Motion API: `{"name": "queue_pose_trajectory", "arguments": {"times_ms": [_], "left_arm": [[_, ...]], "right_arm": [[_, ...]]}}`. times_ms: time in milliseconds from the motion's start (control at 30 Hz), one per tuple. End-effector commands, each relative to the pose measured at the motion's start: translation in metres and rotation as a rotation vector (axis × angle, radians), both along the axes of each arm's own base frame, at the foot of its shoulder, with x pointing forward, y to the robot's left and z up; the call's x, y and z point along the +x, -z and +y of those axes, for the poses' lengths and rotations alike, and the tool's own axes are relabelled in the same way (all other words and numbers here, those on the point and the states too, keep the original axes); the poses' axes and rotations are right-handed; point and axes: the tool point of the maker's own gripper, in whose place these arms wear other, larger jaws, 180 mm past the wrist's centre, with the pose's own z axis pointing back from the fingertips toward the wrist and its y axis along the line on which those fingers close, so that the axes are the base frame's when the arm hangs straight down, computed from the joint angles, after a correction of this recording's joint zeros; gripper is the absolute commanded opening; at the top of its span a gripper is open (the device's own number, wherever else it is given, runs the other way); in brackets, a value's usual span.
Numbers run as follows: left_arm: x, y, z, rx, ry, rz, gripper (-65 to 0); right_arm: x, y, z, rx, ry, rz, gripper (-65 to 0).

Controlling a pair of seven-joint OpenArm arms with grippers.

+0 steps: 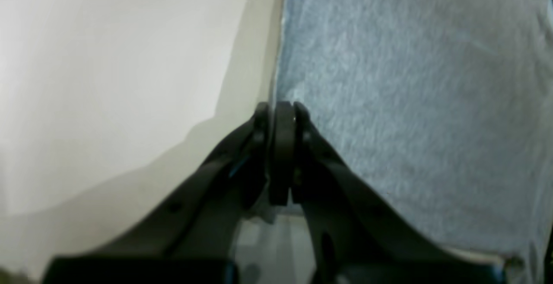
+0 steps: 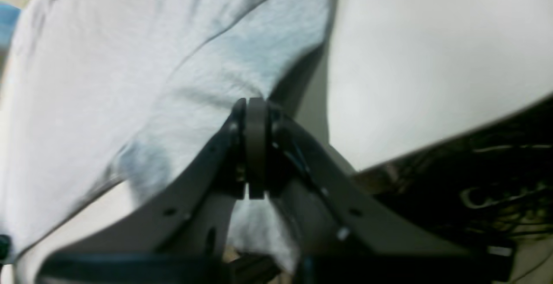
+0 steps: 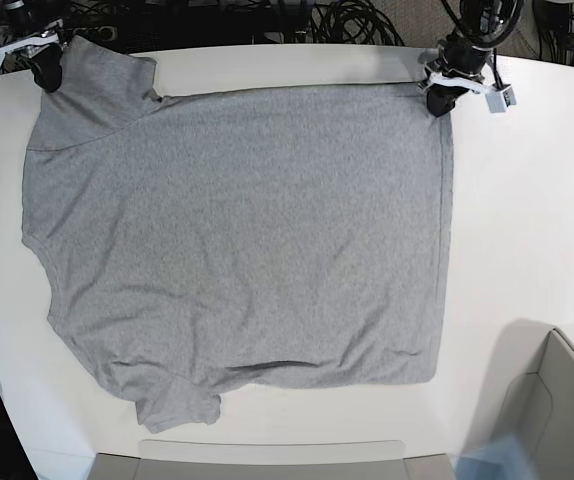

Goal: Fold the T-shirt properly
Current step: 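Grasp the collar-side shoulder corners with both grippers, then lift the collar edge with both grippers and pull it toward the hem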

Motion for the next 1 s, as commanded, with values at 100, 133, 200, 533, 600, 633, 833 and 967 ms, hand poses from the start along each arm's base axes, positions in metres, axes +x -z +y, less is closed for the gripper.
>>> {"name": "queue_pose_trajectory", "arguments": {"times_ms": [100, 133, 200, 533, 600, 633, 833, 967], "left_arm": [[-0.002, -0.014, -0.007, 0.034, 0.052, -0.014, -65.0], [0.0, -0.018, -0.009, 0.03, 0.055, -0.026, -65.0], [0.005, -0.025, -0.012, 0.025, 0.06, -0.048, -65.0], [0.03, -0.056, -0.014, 0.043, 0.013, -0.111, -65.0], [0.04, -0.061, -0.014, 0.044, 0.01, -0.131, -65.0], [0.043, -0.063, -0.014, 0.044, 0.009, -0.14, -65.0], [0.056, -0.07, -0.015, 0.042, 0.008, -0.175, -65.0], [0.066, -0.075, -0.015, 0.042, 0.005, -0.201, -65.0]], "right_arm": [[0.006, -0.019, -0.007, -0.016, -0.004, -0.054, -65.0], [0.008, -0.021, -0.005, -0.015, -0.007, -0.061, -65.0], [0.012, -0.025, -0.002, -0.012, -0.016, -0.077, -65.0], [0.039, -0.047, 0.009, -0.021, -0.107, -0.124, -65.0], [0.05, -0.051, 0.004, -0.037, -0.121, -0.121, -65.0], [0.057, -0.054, -0.001, -0.054, -0.128, -0.12, -65.0], [0.092, -0.074, -0.024, -0.111, -0.156, -0.103, -65.0], [0.113, -0.079, -0.028, -0.182, -0.208, -0.065, -65.0]]}}
